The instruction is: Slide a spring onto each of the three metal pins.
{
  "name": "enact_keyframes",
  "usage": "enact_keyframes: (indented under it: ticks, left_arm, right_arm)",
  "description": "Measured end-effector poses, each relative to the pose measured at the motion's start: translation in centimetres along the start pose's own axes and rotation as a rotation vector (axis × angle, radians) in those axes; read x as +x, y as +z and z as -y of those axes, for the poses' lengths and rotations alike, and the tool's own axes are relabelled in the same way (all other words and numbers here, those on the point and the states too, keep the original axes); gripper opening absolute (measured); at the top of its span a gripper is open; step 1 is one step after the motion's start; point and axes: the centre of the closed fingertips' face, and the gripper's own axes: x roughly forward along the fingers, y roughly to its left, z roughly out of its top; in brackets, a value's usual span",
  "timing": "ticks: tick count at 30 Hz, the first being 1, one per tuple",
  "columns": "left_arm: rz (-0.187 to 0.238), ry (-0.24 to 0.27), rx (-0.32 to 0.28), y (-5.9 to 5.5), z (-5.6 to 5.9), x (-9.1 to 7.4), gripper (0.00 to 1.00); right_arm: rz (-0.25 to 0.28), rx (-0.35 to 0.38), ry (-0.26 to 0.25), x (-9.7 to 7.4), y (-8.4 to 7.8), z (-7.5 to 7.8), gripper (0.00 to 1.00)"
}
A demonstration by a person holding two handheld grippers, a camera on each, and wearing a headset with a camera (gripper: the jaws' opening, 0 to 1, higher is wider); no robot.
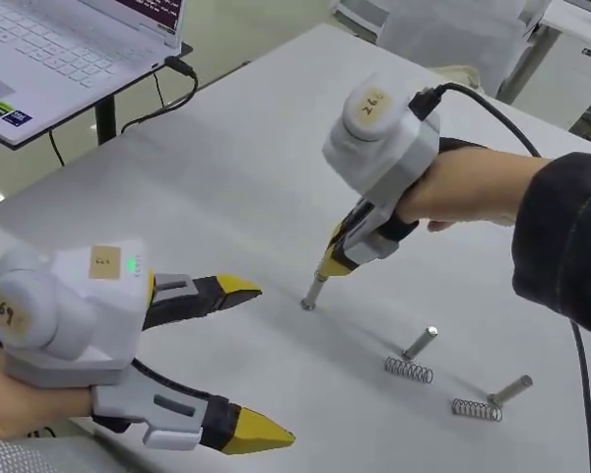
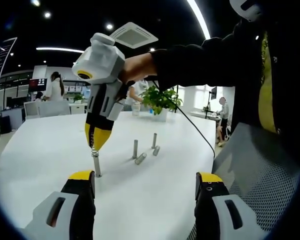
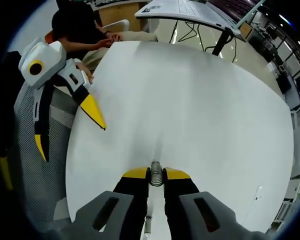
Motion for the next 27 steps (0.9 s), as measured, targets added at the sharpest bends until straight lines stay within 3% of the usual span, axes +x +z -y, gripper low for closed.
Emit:
enact_keyframes:
  ticks: [16,27]
  left_arm:
    - [0.0,0.0,-0.003,-0.03,0.0,0.0,0.77]
    - [0.001,-0.001,-0.008,-0.12,-0.06,0.09,0.76]
  right_arm:
    - [-0.004,0.0,-0.004,-0.01,0.0,0.17,0.08]
    - [-0.012,0.008,0.003,0.93,-0.34,0.26,0.08]
